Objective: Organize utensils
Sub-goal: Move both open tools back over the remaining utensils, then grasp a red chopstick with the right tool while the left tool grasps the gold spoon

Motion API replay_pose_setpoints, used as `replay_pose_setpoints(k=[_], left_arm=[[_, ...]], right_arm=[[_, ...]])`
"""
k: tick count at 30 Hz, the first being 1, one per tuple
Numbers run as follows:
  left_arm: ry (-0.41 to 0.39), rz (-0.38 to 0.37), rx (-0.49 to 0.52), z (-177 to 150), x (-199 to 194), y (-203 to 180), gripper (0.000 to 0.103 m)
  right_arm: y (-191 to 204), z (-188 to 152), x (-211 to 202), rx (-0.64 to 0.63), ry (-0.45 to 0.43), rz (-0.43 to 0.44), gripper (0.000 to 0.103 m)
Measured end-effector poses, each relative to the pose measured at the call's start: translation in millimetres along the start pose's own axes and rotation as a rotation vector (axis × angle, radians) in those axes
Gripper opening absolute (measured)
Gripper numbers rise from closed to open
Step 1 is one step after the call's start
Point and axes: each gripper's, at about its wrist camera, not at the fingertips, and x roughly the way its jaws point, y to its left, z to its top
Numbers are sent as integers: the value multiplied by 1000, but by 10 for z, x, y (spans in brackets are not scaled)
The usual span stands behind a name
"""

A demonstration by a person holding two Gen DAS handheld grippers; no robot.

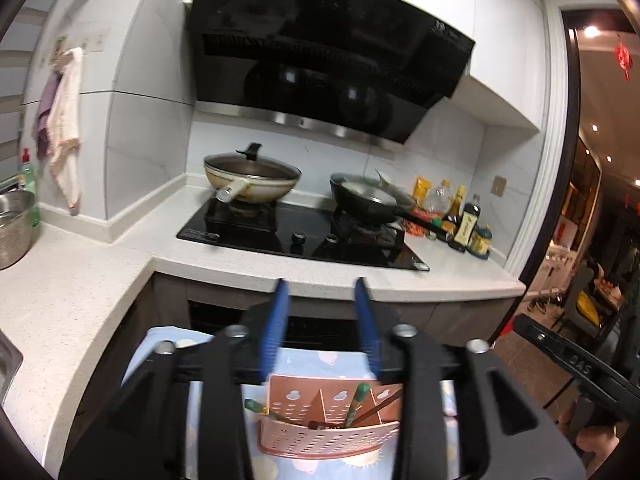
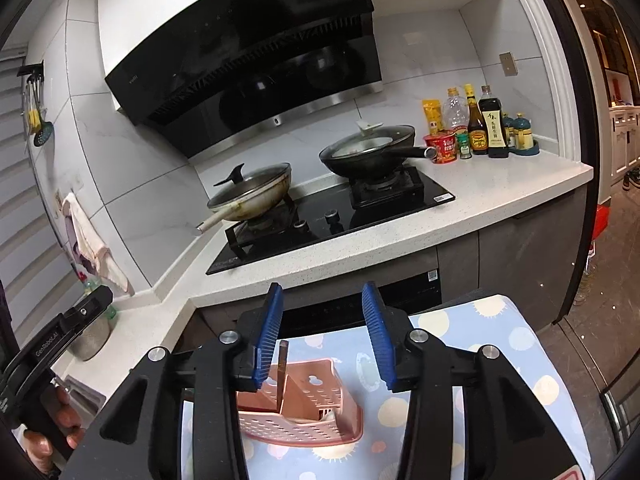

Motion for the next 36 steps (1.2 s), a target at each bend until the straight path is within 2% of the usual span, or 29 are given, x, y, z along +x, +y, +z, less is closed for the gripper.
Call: replay_pose_setpoints(k=[5,7,8,11,18,24,29,32,36], left_arm=[[2,9,-5,-36,-349,53,38],[17,23,0,-107,-496,68,46],[25,24,7,-163,-576,72,47],[71,58,46,-444,-831,86,47],[237,108,41,-1308,-1223,207,47],[374,159,48,-2122,-1444,217,47],[455,173,62,-2627,-1584,206,47],[494,166,47,-2833,-1641,223,47],[517,164,58,-2971,-1683,204,47]], right_arm=[[79,-53,-378,-40,-10,11,41],[111,-163,-567,-61,0,18,41],[128,-236,-656,-75,8,17,41],[189,-578,-919,-133,54,18,41],[301,-1590,-1326,-235,208,-15,41],[357,-2435,-1451,-270,333,-53,41],[392,-3023,-1425,-289,444,-60,41],[383,-3240,-1379,-292,493,-62,39],[382,-3359,-1331,-283,521,-61,38]])
